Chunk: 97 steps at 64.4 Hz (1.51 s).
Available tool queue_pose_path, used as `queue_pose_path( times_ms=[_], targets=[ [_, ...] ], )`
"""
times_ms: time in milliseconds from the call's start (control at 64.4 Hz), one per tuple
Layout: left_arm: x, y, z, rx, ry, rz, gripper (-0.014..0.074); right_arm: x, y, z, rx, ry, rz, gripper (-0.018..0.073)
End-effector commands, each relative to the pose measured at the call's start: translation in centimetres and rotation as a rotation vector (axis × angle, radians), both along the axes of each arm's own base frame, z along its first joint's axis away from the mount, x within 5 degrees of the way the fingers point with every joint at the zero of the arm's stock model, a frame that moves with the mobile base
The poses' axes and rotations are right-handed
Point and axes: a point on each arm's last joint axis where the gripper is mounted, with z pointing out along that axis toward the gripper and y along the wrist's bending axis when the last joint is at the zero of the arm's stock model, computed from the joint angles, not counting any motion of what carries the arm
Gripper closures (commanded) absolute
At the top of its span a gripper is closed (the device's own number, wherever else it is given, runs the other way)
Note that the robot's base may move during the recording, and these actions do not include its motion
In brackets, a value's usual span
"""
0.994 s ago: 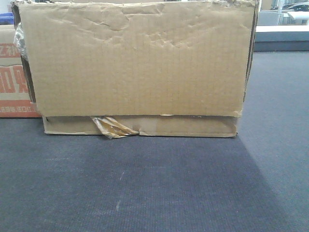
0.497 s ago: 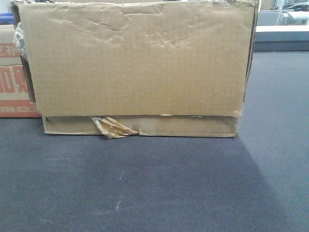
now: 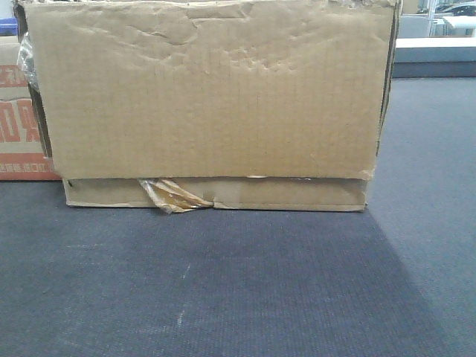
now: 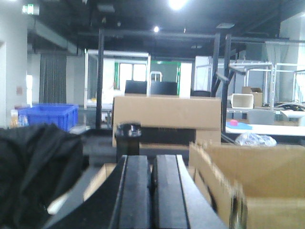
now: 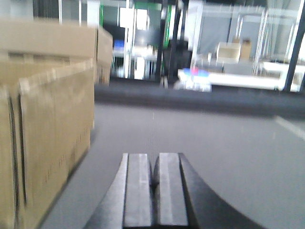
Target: Stack two boxes on right shelf middle
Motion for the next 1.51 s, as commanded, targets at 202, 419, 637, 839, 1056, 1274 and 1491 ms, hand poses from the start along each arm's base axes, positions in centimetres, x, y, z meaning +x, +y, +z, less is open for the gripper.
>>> queue_pose_path(
  times_ms=[202,419,637,839,1056,1274,1491],
  targets=[
    [2.2,0.3,11.3,0.057,0.194,0.045,0.0475,-1.5,0.0,6.7,0.000,-0.049,0.001,0.0721],
    [7.6,0.4,15.7,0.070,0.401,0.057,0.0135,0.0,0.0,11.9,-0.001,-0.024,0.002,0.0472],
    [13.8,0.0,16.1,-0.020,0.687,0.035,-0.0002,3.7,0.3,14.5,-0.006,0.062,0.010,-0.0019],
    [20.3,0.1,15.6,0.014,0.997,0.063,-0.0003,5.5,0.8,13.8,-0.014,0.138,0.044,-0.0010],
    [27.4,2.6,14.5,0.031,1.140,0.046,-0.0003,5.6,0.8,13.6,-0.017,0.165,0.049,-0.0010],
    [32.5,7.2,12.2,0.064,1.193,0.016,-0.0003,5.5,0.8,13.0,-0.021,0.222,0.052,-0.0010],
    [36.9,9.8,7.5,0.114,1.300,0.036,-0.0003,5.4,0.9,12.0,-0.030,0.334,0.056,-0.0010]
  ],
)
